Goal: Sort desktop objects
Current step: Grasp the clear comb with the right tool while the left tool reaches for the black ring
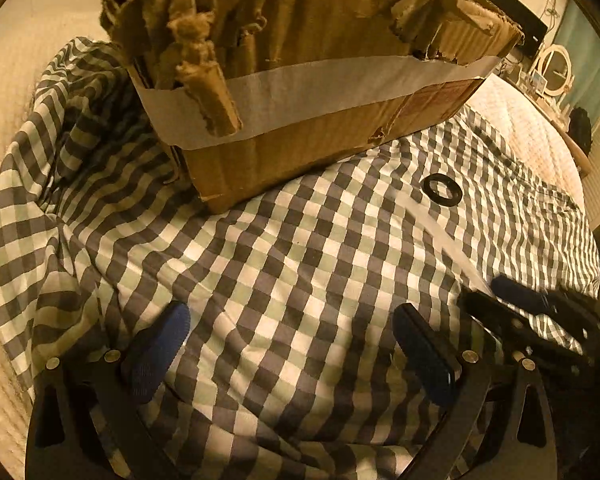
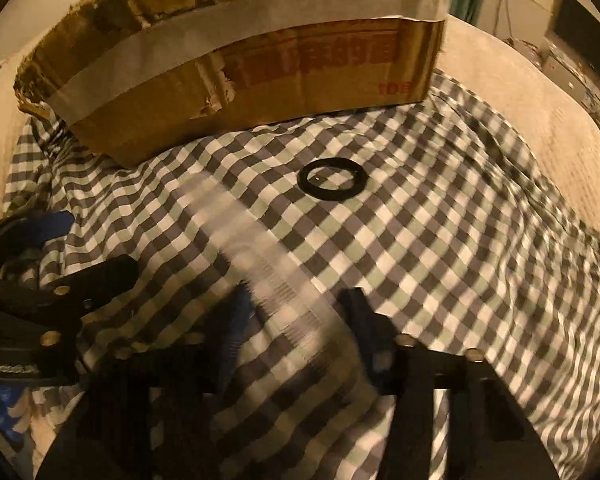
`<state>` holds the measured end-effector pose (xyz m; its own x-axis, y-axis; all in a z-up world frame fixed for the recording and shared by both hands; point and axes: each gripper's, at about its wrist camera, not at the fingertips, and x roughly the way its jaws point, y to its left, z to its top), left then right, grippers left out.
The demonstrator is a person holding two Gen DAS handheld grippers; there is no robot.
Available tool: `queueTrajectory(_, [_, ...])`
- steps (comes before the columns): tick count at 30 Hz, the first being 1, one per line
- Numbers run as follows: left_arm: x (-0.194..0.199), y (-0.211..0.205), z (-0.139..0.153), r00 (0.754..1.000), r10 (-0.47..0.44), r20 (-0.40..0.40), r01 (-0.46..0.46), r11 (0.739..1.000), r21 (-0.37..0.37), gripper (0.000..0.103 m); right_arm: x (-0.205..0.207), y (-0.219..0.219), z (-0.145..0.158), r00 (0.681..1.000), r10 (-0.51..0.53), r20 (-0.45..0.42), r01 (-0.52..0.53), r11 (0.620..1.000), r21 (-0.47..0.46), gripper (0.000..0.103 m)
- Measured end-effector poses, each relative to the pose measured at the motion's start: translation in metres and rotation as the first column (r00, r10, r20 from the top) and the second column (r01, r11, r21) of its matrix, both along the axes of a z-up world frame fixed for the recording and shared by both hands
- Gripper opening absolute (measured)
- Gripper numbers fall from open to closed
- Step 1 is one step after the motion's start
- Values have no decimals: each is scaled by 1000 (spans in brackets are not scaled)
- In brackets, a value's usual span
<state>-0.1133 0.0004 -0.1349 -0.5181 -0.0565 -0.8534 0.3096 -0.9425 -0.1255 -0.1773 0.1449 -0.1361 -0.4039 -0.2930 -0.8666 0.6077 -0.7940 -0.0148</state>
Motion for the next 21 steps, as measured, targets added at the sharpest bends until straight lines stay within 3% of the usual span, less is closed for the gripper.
queueTrajectory(4, [3, 8, 8, 999, -40, -13, 40, 999, -12, 103, 21, 16, 6, 997, -80, -23, 79, 997, -19, 28])
queueTrajectory(6, [4, 26, 15, 995, -98, -14, 95, 987, -127, 103, 39, 35, 7, 989, -147, -33, 145, 988, -60, 19])
queueTrajectory(8, [3, 50, 22, 980, -195, -38, 180, 953, -242, 103, 55, 57, 8, 972, -229, -58, 224, 972, -76, 5])
queueTrajectory(9, [0, 63, 27, 966, -253, -56, 228, 933, -278, 103, 65, 74, 8, 955, -288, -70, 282, 956, -79, 4])
queueTrajectory(12, [-17, 84, 35, 935, -341, -98, 299, 906, -299, 103, 85, 111, 2, 909, -408, -90, 401, 912, -83, 5])
queueTrajectory(13, [-25, 90, 36, 930, -351, -113, 300, 898, -322, 103, 93, 122, 1, 902, -427, -69, 416, 900, -131, 6])
queueTrajectory(16, [-60, 110, 26, 901, -419, -117, 354, 862, -363, 103, 103, 125, 4, 893, -439, -97, 424, 894, -148, 6])
queueTrajectory(18, [-77, 115, 15, 895, -435, -98, 380, 858, -345, 103, 103, 125, 4, 885, -451, -111, 431, 887, -167, 6])
queueTrajectory(21, [-104, 108, 0, 926, -374, -55, 349, 902, -252, 103, 103, 133, -4, 873, -482, -71, 457, 861, -223, 6])
